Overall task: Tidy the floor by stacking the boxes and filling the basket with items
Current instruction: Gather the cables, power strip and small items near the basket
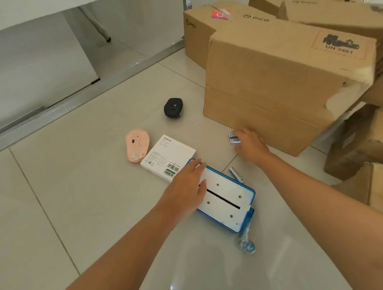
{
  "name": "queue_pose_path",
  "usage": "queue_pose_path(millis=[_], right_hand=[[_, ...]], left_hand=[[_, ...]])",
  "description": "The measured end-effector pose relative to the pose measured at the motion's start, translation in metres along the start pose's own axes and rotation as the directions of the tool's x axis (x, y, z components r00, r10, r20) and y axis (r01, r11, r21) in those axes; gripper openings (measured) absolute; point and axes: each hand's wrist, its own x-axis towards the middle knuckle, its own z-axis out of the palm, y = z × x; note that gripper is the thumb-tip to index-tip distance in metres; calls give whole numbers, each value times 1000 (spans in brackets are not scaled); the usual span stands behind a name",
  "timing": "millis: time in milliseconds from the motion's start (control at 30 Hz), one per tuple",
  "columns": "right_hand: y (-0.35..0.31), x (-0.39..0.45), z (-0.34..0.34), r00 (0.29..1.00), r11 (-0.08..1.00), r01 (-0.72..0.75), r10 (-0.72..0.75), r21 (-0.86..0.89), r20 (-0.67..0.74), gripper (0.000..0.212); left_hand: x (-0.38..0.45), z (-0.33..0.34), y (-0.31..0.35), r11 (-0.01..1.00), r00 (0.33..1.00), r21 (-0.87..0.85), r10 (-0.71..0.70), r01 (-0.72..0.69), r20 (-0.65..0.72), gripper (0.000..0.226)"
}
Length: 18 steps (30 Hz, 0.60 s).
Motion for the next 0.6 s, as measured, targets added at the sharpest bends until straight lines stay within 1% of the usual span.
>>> queue_pose_path(millis=[67,133,200,233,300,333,400,433,467,500,533,567,600], right_hand=[[2,1,0,1000,998,11,-10,-67,8,43],[3,-2,1,1000,998,-28,29,-56,12,38],[4,-7,3,992,994,-109,108,11,67,41],[3,-11,3,984,990,-141,138,16,109,43],[1,-18,3,970,987,-159,159,-14,182,40],[1,-21,2,965,988,-151,152,-23,213,35],[-2,-27,-4,949,990,-143,134,10,285,20],[-5,-31,-8,942,986,-145,112,80,317,24],[-9,-34,-14,934,970,-150,75,191,349,30],[-15,-38,-20,925,927,-165,28,337,378,32],[-23,-43,-26,917,865,-175,-30,470,397,30],[-30,-48,-32,906,825,-157,-98,542,411,27],[-38,-53,-38,896,823,-109,-162,558,414,21]], left_hand=[[10,3,5,1000,1000,13,8,-8,13,51],[15,8,10,999,999,42,11,-13,39,51],[18,13,13,998,997,65,5,-10,74,51],[19,16,14,998,997,66,-2,-3,79,50],[21,23,14,999,999,41,-7,6,40,48],[21,25,15,1000,1000,-10,-21,22,5,46],[21,23,20,969,991,-235,-104,82,-83,42],[22,21,24,930,978,-353,-157,100,-136,40],[26,18,28,876,962,-467,-221,123,-163,38],[30,17,32,788,944,-597,-294,149,-152,37],[34,15,36,627,926,-755,-369,190,-74,34],[36,12,42,388,913,-892,-404,232,61,27],[37,10,47,156,898,-950,-397,271,191,23]])
